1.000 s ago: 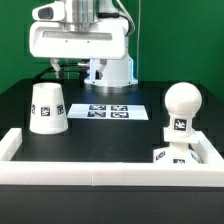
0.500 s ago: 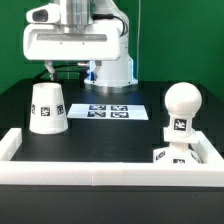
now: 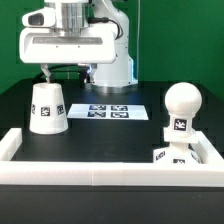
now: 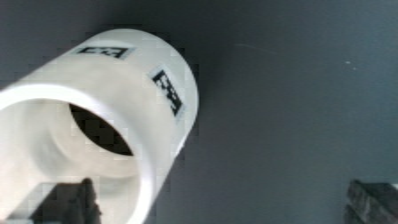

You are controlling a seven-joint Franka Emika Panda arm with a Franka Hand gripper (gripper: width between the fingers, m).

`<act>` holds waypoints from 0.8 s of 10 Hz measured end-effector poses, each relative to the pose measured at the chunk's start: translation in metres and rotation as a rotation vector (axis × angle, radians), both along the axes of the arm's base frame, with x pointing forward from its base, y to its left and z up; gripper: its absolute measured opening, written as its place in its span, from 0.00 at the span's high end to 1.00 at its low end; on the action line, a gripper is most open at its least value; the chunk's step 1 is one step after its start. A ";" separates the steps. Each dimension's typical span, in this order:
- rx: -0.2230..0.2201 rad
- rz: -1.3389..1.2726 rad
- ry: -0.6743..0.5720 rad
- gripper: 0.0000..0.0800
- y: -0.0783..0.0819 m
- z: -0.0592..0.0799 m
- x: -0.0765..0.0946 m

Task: Assemble lamp

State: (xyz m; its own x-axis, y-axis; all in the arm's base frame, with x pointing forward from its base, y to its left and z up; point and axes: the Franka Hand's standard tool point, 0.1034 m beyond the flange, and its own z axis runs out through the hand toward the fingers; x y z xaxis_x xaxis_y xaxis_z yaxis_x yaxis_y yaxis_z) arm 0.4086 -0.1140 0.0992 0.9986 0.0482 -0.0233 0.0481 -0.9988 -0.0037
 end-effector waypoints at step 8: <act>0.003 0.025 0.051 0.13 -0.007 -0.024 -0.014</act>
Offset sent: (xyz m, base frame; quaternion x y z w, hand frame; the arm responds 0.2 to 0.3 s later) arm -0.0005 -0.0028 -0.0124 0.0155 0.0066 -0.0029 0.9999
